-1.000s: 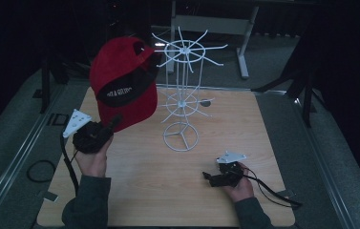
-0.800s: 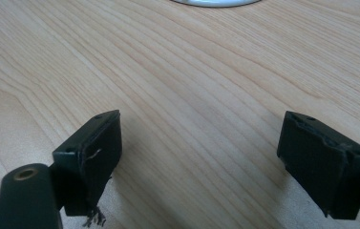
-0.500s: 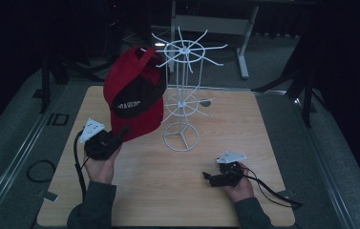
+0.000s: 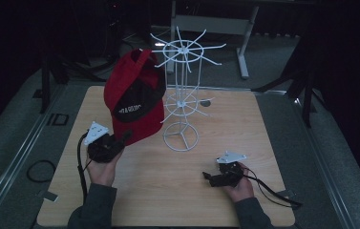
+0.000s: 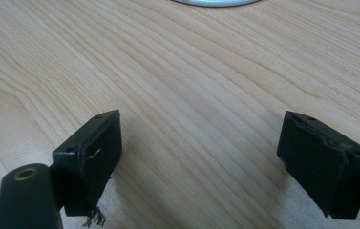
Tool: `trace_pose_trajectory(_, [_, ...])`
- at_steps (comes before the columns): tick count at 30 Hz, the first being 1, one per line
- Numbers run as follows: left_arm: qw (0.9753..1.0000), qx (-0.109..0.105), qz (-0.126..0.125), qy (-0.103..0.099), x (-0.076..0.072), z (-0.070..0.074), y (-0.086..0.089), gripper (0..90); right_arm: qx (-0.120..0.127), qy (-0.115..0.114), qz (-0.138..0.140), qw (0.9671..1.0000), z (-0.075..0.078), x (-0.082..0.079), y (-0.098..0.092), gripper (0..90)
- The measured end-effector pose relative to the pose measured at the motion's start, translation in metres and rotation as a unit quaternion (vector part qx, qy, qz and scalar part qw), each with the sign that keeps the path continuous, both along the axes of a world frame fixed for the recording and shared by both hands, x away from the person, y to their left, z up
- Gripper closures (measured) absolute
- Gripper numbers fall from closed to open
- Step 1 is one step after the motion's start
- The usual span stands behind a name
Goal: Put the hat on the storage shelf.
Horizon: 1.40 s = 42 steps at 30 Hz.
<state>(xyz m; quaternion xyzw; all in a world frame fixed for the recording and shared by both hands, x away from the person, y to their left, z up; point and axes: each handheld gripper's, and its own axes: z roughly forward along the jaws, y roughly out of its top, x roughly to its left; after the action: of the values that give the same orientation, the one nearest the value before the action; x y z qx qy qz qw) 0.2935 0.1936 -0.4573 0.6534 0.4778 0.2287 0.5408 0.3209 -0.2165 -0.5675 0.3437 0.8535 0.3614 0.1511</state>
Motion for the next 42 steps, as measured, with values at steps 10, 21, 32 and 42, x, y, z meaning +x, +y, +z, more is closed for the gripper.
trace_pose_trajectory(10, [1.0000, -0.003, -0.007, 0.006, -0.002, -0.004, 0.001, 60.5, 0.000, 0.000, 0.000, 1.0000, 0.000, 0.000, 0.000, 15.1])
trace_pose_trajectory(21, [0.9998, 0.008, 0.004, 0.020, -0.005, -0.018, 0.005, 47.3, 0.000, 0.000, 0.001, 1.0000, 0.000, 0.000, 0.000, 15.0])
trace_pose_trajectory(32, [0.9991, 0.023, 0.012, 0.033, -0.011, -0.038, 0.009, 41.6, -0.001, -0.001, 0.001, 1.0000, 0.000, 0.000, 0.000, 15.1])
trace_pose_trajectory(42, [0.9950, 0.077, 0.033, 0.054, -0.005, -0.069, 0.012, 41.7, -0.001, 0.000, 0.002, 1.0000, 0.000, 0.000, 0.000, 15.0])
